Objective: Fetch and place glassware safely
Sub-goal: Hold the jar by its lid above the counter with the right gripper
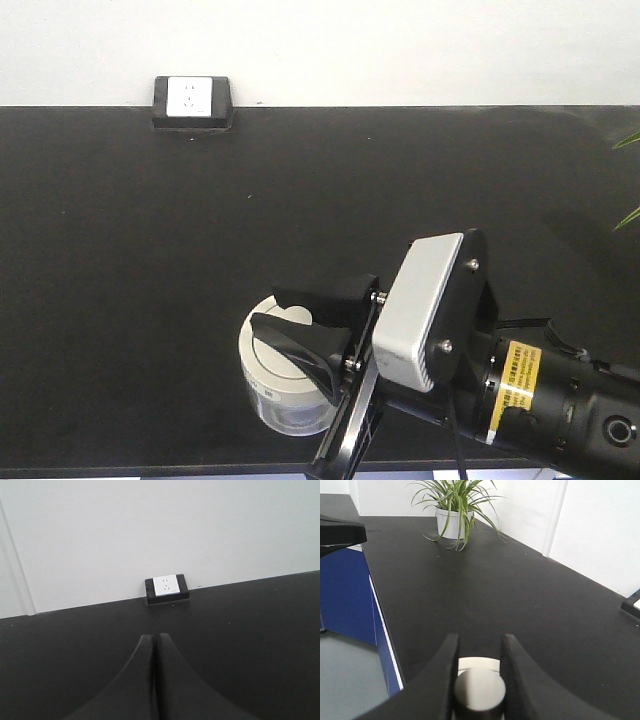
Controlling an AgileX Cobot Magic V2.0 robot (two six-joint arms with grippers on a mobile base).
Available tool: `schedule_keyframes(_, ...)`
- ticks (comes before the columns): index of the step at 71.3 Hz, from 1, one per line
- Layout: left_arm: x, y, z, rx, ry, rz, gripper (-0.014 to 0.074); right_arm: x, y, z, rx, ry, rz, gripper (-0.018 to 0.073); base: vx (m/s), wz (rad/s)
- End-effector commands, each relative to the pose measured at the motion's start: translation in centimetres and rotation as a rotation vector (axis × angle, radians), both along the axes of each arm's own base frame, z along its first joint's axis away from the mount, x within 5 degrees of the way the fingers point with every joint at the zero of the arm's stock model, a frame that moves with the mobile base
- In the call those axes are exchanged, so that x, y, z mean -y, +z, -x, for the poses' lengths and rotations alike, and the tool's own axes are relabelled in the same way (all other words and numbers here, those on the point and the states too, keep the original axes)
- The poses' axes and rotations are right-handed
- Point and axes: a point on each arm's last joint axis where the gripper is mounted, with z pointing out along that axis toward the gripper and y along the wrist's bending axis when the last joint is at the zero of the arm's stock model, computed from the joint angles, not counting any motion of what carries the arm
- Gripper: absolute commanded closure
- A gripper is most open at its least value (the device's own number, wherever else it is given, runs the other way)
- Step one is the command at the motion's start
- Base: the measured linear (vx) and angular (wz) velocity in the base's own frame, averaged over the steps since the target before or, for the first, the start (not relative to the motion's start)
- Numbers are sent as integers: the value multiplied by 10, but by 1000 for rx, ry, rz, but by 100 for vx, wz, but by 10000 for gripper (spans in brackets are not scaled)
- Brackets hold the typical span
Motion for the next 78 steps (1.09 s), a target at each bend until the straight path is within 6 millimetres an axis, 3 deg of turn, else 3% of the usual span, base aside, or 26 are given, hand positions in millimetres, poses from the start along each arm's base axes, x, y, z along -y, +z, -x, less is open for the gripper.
schedule_keyframes(1, 0, 14, 2, 83, -7, 14, 603, -1, 23, 4, 61, 40, -116, 559, 6, 4)
schedule_keyframes(78, 0, 14, 2, 83, -7, 14, 603, -1, 23, 4, 61, 40, -116, 559, 3, 2)
